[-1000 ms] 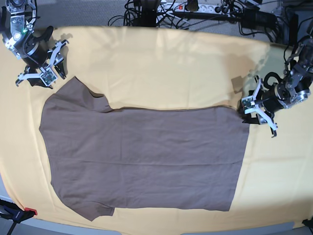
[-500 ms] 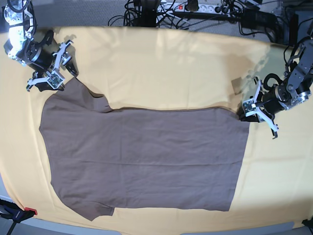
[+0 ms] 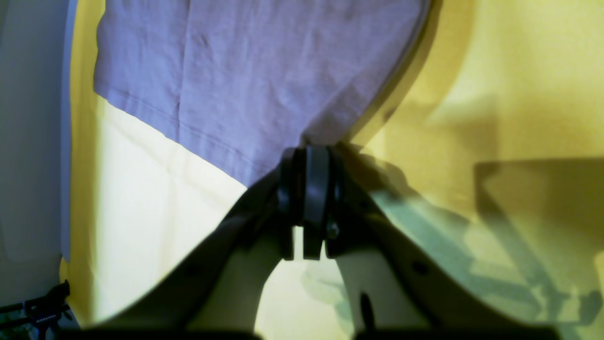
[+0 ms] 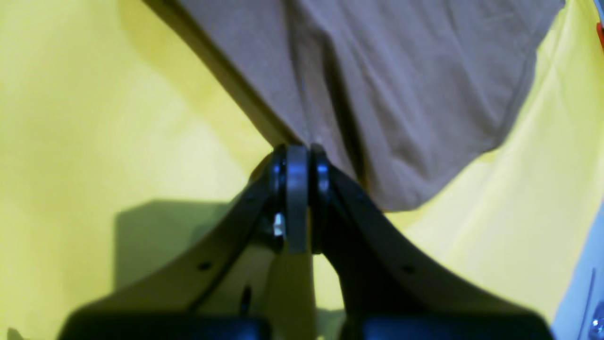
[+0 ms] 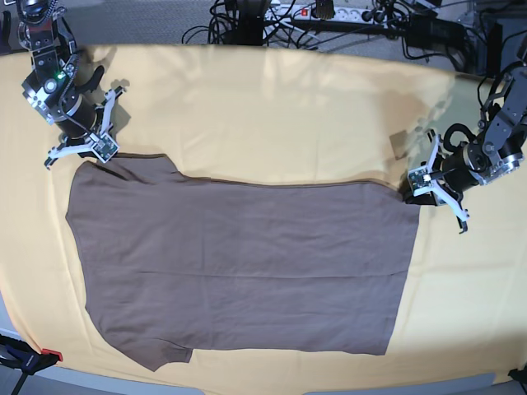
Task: Fold the T-shirt properly
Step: 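Lower both grippers to the shirt's shoulder and hem corners and grasp, then pull the grasped shirt edge with both grippers to straighten it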
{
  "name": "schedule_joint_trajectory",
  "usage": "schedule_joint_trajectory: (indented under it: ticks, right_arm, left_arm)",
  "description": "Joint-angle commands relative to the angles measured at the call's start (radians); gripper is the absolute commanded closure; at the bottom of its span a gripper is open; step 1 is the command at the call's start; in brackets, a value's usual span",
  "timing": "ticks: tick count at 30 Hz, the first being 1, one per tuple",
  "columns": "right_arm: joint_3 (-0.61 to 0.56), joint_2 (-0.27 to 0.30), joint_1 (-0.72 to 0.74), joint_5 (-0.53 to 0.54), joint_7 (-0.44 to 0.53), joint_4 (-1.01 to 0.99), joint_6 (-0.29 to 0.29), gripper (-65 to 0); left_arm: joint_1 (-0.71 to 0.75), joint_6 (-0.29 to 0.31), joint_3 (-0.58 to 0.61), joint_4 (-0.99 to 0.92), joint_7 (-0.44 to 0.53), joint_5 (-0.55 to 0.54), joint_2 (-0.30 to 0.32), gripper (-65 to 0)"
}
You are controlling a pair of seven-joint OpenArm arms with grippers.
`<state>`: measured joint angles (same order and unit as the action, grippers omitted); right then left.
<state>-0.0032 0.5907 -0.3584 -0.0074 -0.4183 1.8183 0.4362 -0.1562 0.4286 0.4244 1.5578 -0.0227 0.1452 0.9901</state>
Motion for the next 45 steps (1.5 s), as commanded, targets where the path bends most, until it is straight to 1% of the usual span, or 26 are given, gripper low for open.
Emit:
schedule_joint_trajectory:
  ticks: [1, 3, 5, 7, 8, 11, 13, 19, 21, 25, 27, 30, 36, 42, 45]
  right_arm:
    - [0.010, 0.032, 0.008, 0.000, -0.005, 0.019, -0.010, 0.0]
    - [0.010, 0.059, 0.005, 0.007, -0.028, 0.034, 0.013, 0.0]
    - [0.010, 0.082, 0.000, 0.039, -0.079, 0.058, 0.036, 0.0]
    - [0.010, 0.100, -0.004, 0.084, -0.142, 0.087, 0.037, 0.0]
    - [0.010, 0.110, -0.012, 0.097, -0.158, 0.102, 0.036, 0.0]
    - [0.011, 0.139, -0.055, 0.108, -0.185, 0.158, 0.035, 0.0]
    - [0.011, 0.151, -0.095, 0.108, -0.203, 0.201, 0.035, 0.0]
    - [0.011, 0.158, -0.235, 0.103, -0.242, 0.306, 0.031, 0.0]
    - [0.011, 0.157, -0.286, 0.068, -0.258, 0.336, 0.029, 0.0]
    - [0.011, 0.157, -0.392, -0.033, -0.262, 0.407, -0.036, 0.0]
    - [0.011, 0.157, -0.437, -0.070, -0.265, 0.445, -0.058, 0.0]
    - [0.011, 0.156, -0.496, -0.097, -0.268, 0.491, -0.080, 0.0]
    - [0.011, 0.154, -0.577, -0.106, -0.277, 0.511, -0.086, 0.0]
    - [0.011, 0.152, -0.621, -0.109, -0.302, 0.511, -0.088, 0.0]
    - [0.011, 0.152, -0.658, -0.154, -0.302, 0.511, -0.089, 0.0]
  left_arm:
    - [-0.031, -0.013, -0.013, 0.013, 0.016, -0.027, 0.030, 0.0]
    - [-0.048, 0.028, -0.013, 0.018, 0.017, -0.061, 0.039, 0.0]
    - [-0.050, 0.077, -0.013, 0.043, 0.027, -0.082, 0.059, 0.0]
    - [-0.049, 0.139, -0.013, 0.080, 0.032, -0.084, 0.083, 0.0]
    - [-0.049, 0.164, -0.013, 0.099, 0.036, -0.084, 0.097, 0.0]
    - [-0.049, 0.225, -0.013, 0.151, 0.072, -0.092, 0.147, 0.0]
    - [-0.049, 0.270, -0.013, 0.180, 0.083, -0.125, 0.180, 0.0]
    - [-0.031, 0.270, -0.013, 0.237, 0.083, -0.182, 0.245, 0.0]
    - [-0.008, 0.270, -0.013, 0.249, 0.084, -0.184, 0.261, 0.0]
    - [0.045, 0.270, -0.013, 0.267, 0.084, -0.181, 0.299, 0.0]
    - [0.069, 0.270, -0.013, 0.283, 0.087, -0.181, 0.316, 0.0]
    - [0.112, 0.270, -0.013, 0.321, 0.098, -0.180, 0.350, 0.0]
    - [0.176, 0.270, -0.013, 0.392, 0.098, -0.180, 0.423, 0.0]
    - [0.179, 0.270, -0.013, 0.409, 0.098, -0.180, 0.470, 0.0]
    - [0.179, 0.270, -0.013, 0.409, 0.098, -0.181, 0.492, 0.0]
